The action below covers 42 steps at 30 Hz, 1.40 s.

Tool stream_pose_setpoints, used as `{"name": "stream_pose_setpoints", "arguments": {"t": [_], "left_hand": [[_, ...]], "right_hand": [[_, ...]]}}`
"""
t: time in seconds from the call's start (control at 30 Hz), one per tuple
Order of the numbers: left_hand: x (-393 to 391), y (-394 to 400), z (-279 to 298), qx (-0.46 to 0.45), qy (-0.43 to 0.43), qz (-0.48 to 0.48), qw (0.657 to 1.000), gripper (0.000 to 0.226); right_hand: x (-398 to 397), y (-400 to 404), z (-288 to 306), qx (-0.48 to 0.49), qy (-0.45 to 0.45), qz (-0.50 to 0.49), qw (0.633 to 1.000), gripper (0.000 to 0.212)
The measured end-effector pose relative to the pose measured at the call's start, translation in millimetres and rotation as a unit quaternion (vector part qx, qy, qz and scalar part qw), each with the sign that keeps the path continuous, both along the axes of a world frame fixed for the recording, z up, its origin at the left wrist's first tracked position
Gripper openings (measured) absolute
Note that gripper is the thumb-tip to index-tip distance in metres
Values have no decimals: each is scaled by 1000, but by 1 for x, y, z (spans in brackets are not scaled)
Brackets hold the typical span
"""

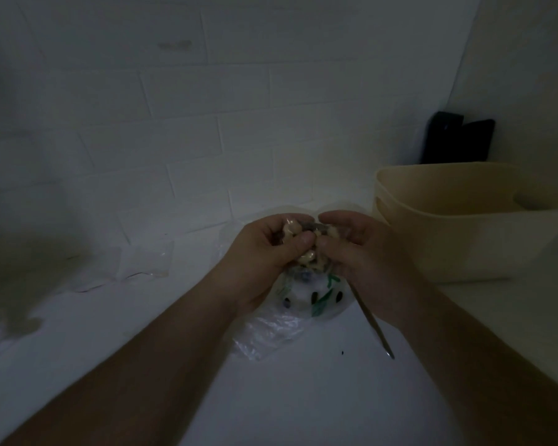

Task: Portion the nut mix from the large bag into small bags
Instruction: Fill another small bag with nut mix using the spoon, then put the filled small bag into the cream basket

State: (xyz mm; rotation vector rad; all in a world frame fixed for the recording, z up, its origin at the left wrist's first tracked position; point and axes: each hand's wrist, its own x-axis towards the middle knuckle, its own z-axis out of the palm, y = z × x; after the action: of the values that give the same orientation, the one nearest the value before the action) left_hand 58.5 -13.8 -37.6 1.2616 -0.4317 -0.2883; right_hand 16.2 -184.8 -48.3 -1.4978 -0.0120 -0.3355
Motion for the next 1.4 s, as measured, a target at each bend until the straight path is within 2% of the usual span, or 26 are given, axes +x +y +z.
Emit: {"name": "stream_pose_setpoints", "arguments": {"t": [0.13,0.27,0.4,0.5,0.6,0.9,1.0,1.07,1.13,1.2,1.23,1.3,1.4], "left_hand": [[2,2,-2,13,-2,15,1000,22],[1,0,-3,11,-12,25,1000,39],[0,-1,0,1,14,32,999,33],[1,-2,1,-6,12,40,999,40],[0,0,3,-8,2,51,999,43],[-6,-4,35,21,-2,-1,1000,52],[-10,-9,57,43,-68,53,995,43],[-10,-20,74,24,-76,85,993,39],[-6,-38,94,-4,-49,57,997,44],[2,-57,108,-14,23,22,999,62],[9,-69,111,8,46,19,999,63],[22,-94,109,128,42,39,990,49],[31,-128,99,344,-26,27,938,38]], "right_hand": [[0,-1,-1,15,-2,12,1000,27],[-2,-1,1,0,10,38,999,18],[-2,-1,1,47,-4,30,998,22],[-4,0,3,46,-9,40,998,25],[-5,2,4,26,-13,44,999,15],[-11,3,20,30,-58,-32,997,14],[-13,5,35,25,-87,-59,994,14],[-16,-1,55,9,-98,-67,993,14],[-15,-19,85,-27,-114,-97,988,13],[-15,-48,118,-65,-138,-133,979,13],[-15,-64,132,-73,-148,-141,976,13],[-15,-97,149,-109,-142,-160,971,15],[-13,-146,146,-157,-64,-170,971,26]]}}
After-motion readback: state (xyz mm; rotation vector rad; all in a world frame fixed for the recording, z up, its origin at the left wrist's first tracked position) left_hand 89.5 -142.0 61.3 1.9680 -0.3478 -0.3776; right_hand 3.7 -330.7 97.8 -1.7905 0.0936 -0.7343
